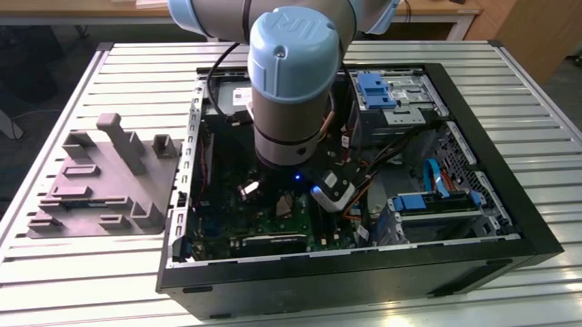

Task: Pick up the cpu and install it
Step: 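Place the cpu into insertion slot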

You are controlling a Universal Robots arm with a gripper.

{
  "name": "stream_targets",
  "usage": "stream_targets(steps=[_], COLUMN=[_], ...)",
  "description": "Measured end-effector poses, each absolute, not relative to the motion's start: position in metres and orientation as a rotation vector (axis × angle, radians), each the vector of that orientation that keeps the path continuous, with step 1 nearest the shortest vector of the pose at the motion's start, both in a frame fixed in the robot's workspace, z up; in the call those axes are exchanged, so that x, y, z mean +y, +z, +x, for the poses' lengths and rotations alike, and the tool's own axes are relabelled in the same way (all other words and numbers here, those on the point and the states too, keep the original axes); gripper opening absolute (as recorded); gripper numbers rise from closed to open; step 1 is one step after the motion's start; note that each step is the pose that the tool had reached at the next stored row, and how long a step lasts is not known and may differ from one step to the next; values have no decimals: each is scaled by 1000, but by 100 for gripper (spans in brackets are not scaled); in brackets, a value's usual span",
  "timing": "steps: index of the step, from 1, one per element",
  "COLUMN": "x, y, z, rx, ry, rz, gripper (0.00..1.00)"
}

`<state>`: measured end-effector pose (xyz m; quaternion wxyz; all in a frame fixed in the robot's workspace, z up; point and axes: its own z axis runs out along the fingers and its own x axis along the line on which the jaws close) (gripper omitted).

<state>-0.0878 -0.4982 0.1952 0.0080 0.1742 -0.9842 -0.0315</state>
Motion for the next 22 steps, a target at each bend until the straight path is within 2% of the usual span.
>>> stream_targets(steps=[22], x=[-499], y=[195], z=[-91], rx=[-3104], ry=[-100], rz=[380], gripper=[39])
